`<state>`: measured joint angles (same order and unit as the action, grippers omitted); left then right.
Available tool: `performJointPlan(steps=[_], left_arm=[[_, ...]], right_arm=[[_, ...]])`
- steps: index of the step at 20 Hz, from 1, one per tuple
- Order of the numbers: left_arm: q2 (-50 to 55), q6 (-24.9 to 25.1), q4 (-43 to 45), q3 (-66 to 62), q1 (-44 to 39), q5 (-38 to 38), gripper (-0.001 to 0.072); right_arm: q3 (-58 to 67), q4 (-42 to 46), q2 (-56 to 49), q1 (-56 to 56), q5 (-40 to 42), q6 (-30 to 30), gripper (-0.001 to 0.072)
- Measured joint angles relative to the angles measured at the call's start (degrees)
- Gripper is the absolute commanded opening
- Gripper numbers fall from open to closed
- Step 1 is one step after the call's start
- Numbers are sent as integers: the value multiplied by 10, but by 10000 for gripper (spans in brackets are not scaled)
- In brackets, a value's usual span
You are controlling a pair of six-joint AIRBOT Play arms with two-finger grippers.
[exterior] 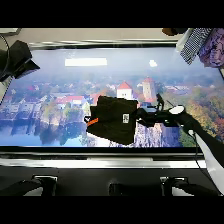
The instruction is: Fold the clothes and pants, and hang the long-sleeved shirts on hangers.
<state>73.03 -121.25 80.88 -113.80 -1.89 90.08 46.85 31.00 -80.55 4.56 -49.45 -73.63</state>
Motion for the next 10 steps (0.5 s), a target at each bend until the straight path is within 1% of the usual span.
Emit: performJointPlan(steps=[1,2,3,4,5,6,7,10], left_arm=[[0,0,0,0,0,0,15],[0,0,0,0,0,0,15],[0,0,1,0,0,0,15],[0,0,1,0,0,0,15],[0,0,2,0,0,-1,15],[0,0,2,0,1,-1,15],[0,0,2,0,1,-1,15],[0,0,3,0,1,-1,15]], right_arm=[[-2,-8,-10,12,14,2,598],[-3,-15,-17,22,27,4,511],[-4,-20,-22,32,39,4,391],[-3,-23,-26,39,47,4,250],[-1,-26,-28,44,54,4,158],[3,-30,-30,48,60,4,46],[10,-30,-31,50,63,4,31],[35,-32,-27,49,79,-6,30]])
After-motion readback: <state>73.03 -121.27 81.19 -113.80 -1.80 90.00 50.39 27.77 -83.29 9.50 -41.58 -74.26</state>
